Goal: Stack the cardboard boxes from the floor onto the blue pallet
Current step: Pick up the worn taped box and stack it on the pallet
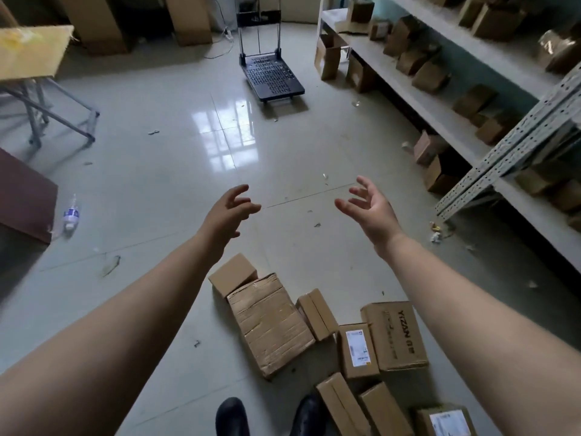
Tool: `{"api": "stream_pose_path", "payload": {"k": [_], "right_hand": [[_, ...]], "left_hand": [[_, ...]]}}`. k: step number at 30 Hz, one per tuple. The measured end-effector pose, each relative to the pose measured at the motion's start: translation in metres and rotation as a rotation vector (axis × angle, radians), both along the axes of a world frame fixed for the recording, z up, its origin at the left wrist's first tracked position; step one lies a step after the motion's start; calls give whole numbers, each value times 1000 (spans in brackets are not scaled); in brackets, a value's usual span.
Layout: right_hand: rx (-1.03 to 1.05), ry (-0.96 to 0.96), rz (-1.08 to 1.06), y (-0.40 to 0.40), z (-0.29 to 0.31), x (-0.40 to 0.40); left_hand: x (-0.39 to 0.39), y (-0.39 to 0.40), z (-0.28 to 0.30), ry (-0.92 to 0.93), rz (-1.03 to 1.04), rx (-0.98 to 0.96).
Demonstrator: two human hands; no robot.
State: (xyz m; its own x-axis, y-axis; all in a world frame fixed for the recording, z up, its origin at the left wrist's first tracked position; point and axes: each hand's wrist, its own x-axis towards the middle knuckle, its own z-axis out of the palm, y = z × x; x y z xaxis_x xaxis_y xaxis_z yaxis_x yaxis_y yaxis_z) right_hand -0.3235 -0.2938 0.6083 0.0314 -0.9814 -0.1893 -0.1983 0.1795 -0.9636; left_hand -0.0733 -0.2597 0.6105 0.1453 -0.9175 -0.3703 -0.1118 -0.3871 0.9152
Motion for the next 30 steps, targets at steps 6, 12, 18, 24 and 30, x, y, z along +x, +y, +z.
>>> {"api": "stream_pose_path", "payload": {"k": [6, 12, 18, 24, 30], "right_hand": [[102, 27, 48, -3, -57, 13], [220, 89, 111, 2, -133, 25], [374, 151, 149, 28, -231, 37], [523, 214, 189, 56, -343, 45], [589, 278, 179, 61, -472, 52]], "left_hand": [[18, 7, -54, -5, 75, 122], [18, 9, -121, 27, 89, 220], [18, 23, -216, 54, 121, 327], [18, 53, -325, 93, 113, 473], [22, 61, -457, 40, 153, 512]]}}
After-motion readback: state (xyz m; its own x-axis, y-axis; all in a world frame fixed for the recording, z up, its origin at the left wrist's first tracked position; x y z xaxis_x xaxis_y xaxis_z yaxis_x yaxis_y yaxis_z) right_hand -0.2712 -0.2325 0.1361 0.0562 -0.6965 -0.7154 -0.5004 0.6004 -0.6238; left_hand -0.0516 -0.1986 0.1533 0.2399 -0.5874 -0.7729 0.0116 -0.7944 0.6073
